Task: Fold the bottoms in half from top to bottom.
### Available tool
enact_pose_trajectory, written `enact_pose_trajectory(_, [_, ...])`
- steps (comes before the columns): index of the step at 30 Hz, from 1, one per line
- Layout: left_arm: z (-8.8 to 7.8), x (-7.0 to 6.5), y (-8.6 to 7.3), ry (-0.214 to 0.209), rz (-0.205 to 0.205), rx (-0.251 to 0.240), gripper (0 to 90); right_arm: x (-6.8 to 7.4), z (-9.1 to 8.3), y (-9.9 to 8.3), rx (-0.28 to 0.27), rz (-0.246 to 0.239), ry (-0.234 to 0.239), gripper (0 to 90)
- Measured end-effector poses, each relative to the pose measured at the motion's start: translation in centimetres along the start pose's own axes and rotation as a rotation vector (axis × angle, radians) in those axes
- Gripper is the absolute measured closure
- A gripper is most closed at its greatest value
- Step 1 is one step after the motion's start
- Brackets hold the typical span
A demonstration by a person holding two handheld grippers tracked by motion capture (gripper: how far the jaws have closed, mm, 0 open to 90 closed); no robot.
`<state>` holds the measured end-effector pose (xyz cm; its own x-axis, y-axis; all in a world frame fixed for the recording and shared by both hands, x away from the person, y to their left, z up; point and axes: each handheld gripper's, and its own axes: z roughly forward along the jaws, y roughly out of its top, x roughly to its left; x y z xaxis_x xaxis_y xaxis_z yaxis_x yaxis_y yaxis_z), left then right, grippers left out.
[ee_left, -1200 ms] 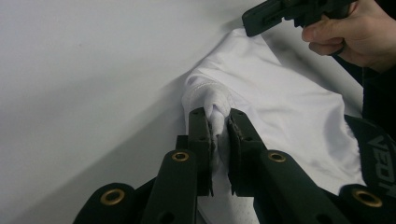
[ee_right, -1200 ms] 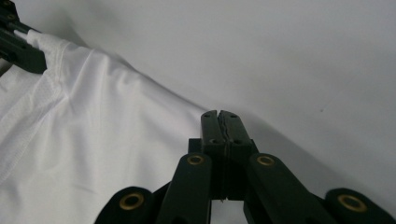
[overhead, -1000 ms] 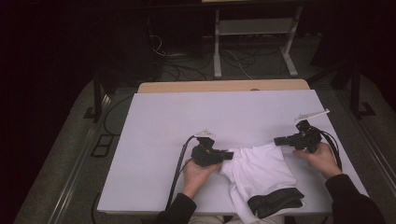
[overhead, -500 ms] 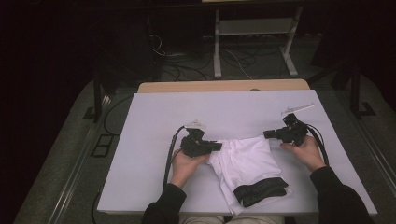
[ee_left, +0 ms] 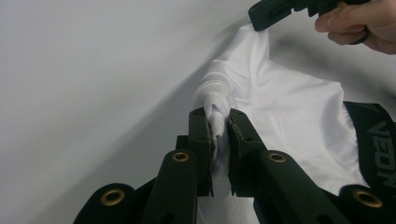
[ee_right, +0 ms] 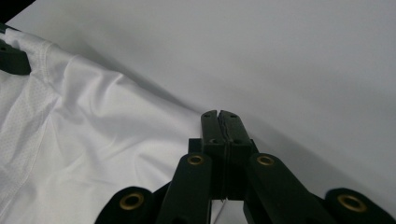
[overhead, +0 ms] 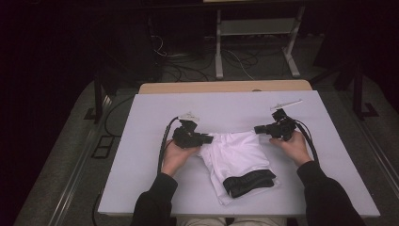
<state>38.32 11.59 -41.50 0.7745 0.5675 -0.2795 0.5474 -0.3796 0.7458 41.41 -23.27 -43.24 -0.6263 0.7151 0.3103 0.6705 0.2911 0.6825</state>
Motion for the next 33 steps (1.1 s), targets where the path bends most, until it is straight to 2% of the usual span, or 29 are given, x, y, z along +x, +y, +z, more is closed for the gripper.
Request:
enact_pose_trajectory(6, [-0.2, 2.0, 1.3, -0.001, 0.022, 0.003, 80.0, -0.1, 0.9, 0.9, -0.028, 0.019, -0.017, 88.4])
enact_pose_trajectory(9, [-0.1, 3.0, 1.9, -0.002, 0.017, -0.001, 80.0, -0.3, 1.4, 1.2, -0.042, 0.038, -0.033, 88.4])
enact_pose_trajectory(18, [0.7, 5.1, 3.4, 0.029, 0.043, 0.0, 79.8, -1.2, 2.3, 2.1, -0.089, 0.072, -0.043, 88.4])
enact_pose_trajectory(21, [1.0, 5.7, 3.8, 0.038, 0.035, 0.006, 79.8, -1.7, 2.5, 2.2, -0.101, 0.092, -0.046, 88.4])
enact_pose_trajectory(26, [1.6, 6.6, 4.5, 0.056, 0.038, 0.015, 79.8, -2.2, 3.0, 2.6, -0.109, 0.096, -0.062, 88.4])
enact_pose_trajectory(33, [2.6, 8.4, 4.7, 0.085, 0.0, 0.0, 79.7, -3.1, 4.3, 3.3, -0.14, 0.111, -0.077, 88.4])
